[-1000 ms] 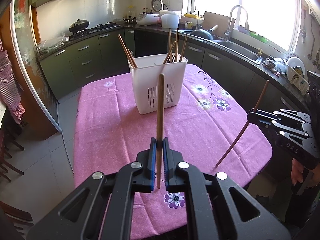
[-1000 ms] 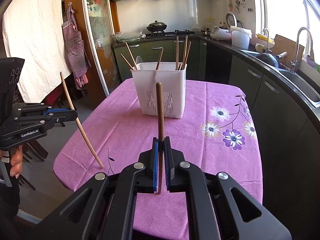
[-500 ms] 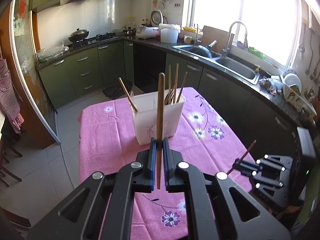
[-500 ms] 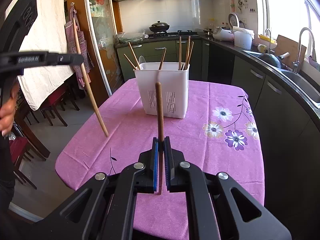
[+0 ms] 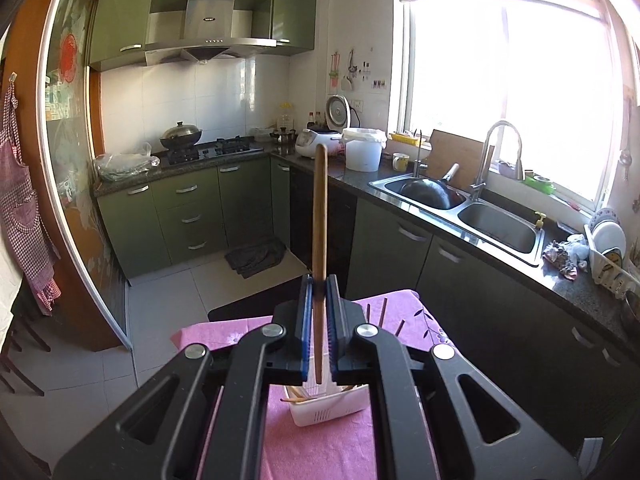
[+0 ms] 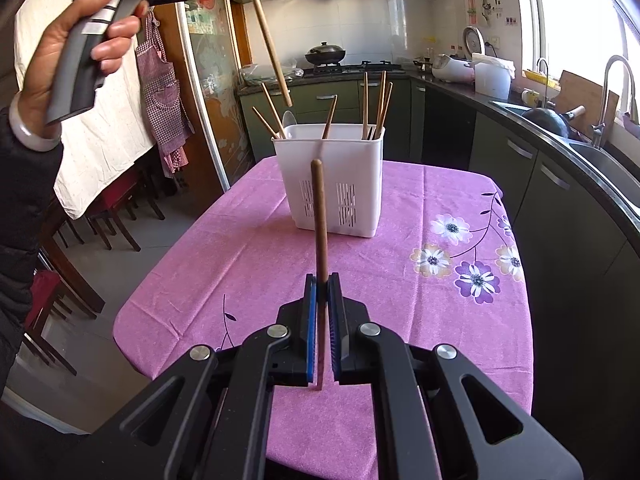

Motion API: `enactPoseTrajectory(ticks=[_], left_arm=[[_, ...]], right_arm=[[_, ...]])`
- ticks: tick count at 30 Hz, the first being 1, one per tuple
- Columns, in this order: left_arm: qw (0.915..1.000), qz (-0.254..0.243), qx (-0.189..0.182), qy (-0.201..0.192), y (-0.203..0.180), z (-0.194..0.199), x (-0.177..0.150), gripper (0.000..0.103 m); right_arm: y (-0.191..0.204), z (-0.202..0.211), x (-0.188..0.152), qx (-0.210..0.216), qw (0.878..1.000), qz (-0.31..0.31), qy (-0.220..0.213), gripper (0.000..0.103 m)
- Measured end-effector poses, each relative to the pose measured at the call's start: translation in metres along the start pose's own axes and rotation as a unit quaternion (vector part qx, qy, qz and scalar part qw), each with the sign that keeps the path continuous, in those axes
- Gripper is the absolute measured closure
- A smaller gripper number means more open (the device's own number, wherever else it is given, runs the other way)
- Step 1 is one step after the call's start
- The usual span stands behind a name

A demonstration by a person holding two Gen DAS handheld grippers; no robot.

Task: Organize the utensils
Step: 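Lift both chopsticks over the white holder, drop them in, open both tools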

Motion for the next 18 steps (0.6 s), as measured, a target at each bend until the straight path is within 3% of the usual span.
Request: enactPoseTrajectory(ticks=[6, 11, 13, 15, 18], left_arm=[[0.9983, 0.005, -0.01, 0.057, -0.008, -0.054, -0.033, 0.096], [0.9953, 0.014, -0.024, 0.093, -0.012, -0.073, -0.069, 0.094], [0.9954, 0.012, -0.021, 0.092, -0.011, -0.07, -0.076, 0.087], [0.9964, 0.015, -0.023, 0.08, -0.011, -0.058, -0.08, 0.058], [0.9989, 0.023, -0.011, 0.04, -0.009, -0.023, -0.085, 0.037]], right_arm=[[-0.006, 0.001, 0.0, 0.003, 1.0, -0.003, 0.002, 0.096], [-0.008, 0.0, 0.002, 0.007, 1.0, -0.009, 0.005, 0.096], [-0.008, 0.001, 0.006, 0.008, 1.0, -0.01, 0.002, 0.096], [-0.008, 0.005, 0.015, 0.011, 1.0, -0.012, -0.004, 0.096], [-0.008, 0.012, 0.037, 0.014, 1.0, -0.013, -0.02, 0.096]])
Point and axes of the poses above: each gripper's, at about its wrist camera, not at the fingertips, and z roughly against the way its jaws point, y to its left, x to its top, the point moved 6 cm from there along -z, roughly the way its jaws point, and after that the axes turned 9 degrees about -z, right-handed, at the moved point
